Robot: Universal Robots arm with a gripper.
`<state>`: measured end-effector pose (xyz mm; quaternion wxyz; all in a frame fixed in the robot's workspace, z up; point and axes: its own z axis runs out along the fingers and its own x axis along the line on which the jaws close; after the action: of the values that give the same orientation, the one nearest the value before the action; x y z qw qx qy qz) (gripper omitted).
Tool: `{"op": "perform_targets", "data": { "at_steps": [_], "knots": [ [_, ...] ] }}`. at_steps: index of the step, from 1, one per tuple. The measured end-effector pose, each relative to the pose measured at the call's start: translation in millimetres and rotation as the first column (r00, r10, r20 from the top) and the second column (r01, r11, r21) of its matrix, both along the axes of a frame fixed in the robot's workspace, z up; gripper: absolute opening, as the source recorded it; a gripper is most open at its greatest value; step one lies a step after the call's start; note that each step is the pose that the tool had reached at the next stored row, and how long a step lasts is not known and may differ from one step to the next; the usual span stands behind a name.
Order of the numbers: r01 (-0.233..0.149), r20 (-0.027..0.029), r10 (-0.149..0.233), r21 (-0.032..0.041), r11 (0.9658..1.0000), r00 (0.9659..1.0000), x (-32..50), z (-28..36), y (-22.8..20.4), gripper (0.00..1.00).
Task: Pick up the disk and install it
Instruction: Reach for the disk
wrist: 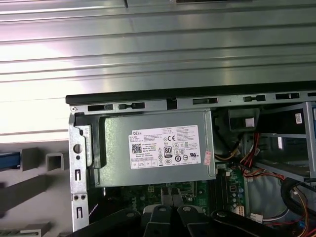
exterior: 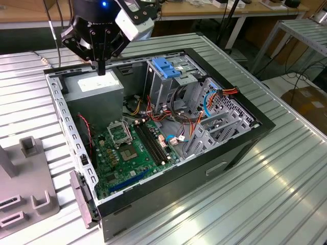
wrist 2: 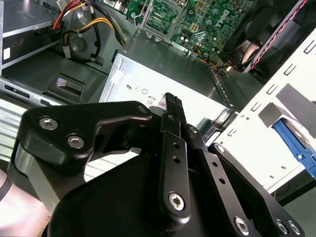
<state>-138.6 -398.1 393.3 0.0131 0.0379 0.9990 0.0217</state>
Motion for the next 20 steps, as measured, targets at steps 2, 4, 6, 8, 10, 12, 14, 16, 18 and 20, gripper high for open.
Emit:
{"op": "perform_targets", "data": {
  "at_steps": [2, 4, 6, 8, 10, 12, 14, 16, 18, 20],
  "knots": [
    [0.000, 0.0000, 0.000, 0.0000, 1.0000, 1.0000, -2.2, 0.0, 0.2, 0.10],
    [0.000, 0.0000, 0.000, -0.0001, 1.0000, 1.0000, -4.3, 0.0, 0.3, 0.10],
    [0.000, 0.0001, 0.000, 0.0000, 1.0000, 1.0000, -6.4, 0.0, 0.4, 0.10],
    [0.000, 0.0000, 0.000, -0.0001, 1.0000, 1.0000, -8.5, 0.0, 0.4, 0.10],
    [0.000, 0.0000, 0.000, 0.0000, 1.0000, 1.0000, -10.0, 0.0, 0.5, 0.10],
    [0.000, 0.0001, 0.000, 0.0000, 1.0000, 1.0000, -12.2, 0.0, 0.5, 0.10],
    [0.000, 0.0000, 0.000, 0.0000, 1.0000, 1.0000, -14.9, 0.0, 0.5, 0.10],
    [0.000, 0.0001, 0.000, 0.0000, 1.0000, 1.0000, -16.8, 0.0, 0.5, 0.10],
    [0.000, 0.0000, 0.000, 0.0000, 1.0000, 1.0000, -18.5, 0.0, 0.5, 0.10],
    [0.000, 0.0000, 0.000, 0.0000, 1.0000, 1.0000, -19.8, 0.0, 0.5, 0.10]
  ]
}}
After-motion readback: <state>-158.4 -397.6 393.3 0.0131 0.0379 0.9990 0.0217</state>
